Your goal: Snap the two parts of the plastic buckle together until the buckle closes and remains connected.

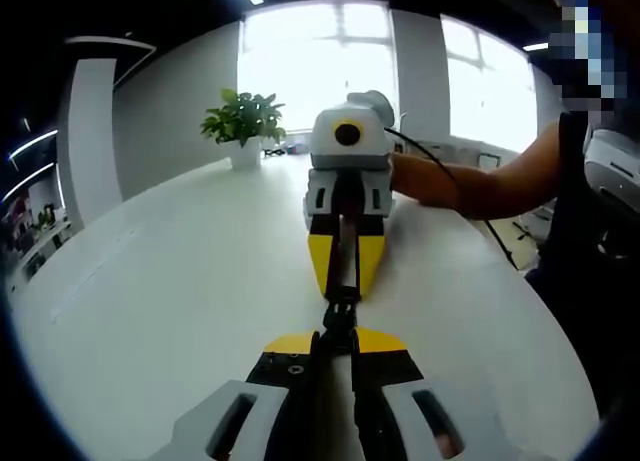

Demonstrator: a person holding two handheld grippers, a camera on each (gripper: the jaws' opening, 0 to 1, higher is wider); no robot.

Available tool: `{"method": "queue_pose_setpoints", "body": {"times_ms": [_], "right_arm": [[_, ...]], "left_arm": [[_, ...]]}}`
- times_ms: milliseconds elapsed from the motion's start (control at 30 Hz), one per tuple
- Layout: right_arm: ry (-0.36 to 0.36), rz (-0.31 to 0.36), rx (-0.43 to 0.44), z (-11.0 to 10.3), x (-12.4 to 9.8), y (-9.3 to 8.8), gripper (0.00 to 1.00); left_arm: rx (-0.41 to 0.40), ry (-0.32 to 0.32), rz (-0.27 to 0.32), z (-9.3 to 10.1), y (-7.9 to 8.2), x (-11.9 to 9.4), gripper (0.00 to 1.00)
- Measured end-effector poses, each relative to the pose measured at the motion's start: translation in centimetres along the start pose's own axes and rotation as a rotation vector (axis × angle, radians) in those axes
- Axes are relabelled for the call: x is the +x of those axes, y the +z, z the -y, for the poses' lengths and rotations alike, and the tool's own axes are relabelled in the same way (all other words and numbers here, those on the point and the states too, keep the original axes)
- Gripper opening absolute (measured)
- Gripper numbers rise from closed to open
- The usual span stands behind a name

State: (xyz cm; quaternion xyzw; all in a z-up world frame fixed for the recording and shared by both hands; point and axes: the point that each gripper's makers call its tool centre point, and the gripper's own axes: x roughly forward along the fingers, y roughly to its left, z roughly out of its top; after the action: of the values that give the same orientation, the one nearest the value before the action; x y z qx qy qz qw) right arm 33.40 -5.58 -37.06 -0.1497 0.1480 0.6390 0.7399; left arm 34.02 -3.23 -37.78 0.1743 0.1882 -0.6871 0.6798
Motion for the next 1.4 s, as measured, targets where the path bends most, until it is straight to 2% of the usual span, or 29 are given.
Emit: {"method": "queue_pose_setpoints", "body": {"times_ms": [767,1233,1333,1367,1400], "right_arm": [[0.009,0.000,-0.005,-0.1,0.3,0.1,0.09],[0.011,-0.003,-0.002,-0.1,0.5,0.1,0.08],[0.019,0.003,-0.004,-0.3,0.7,0.3,0.07],[0.043,-0.020,0.017,-0.7,0.9,0.0,0.07],[0.024,-0.008,0.001,0.0,0.8,0.2,0.08]], "left_arm": [[0.025,-0.017,0.007,0.5,0.1,0.2,0.08],[0.033,-0.019,0.000,0.1,0.3,0.2,0.07],[0.036,-0.019,-0.003,0.2,0.5,0.4,0.07],[0.045,-0.049,0.018,0.8,1.1,0.8,0.07],[0.047,-0.030,-0.002,0.5,1.0,0.4,0.07]]}}
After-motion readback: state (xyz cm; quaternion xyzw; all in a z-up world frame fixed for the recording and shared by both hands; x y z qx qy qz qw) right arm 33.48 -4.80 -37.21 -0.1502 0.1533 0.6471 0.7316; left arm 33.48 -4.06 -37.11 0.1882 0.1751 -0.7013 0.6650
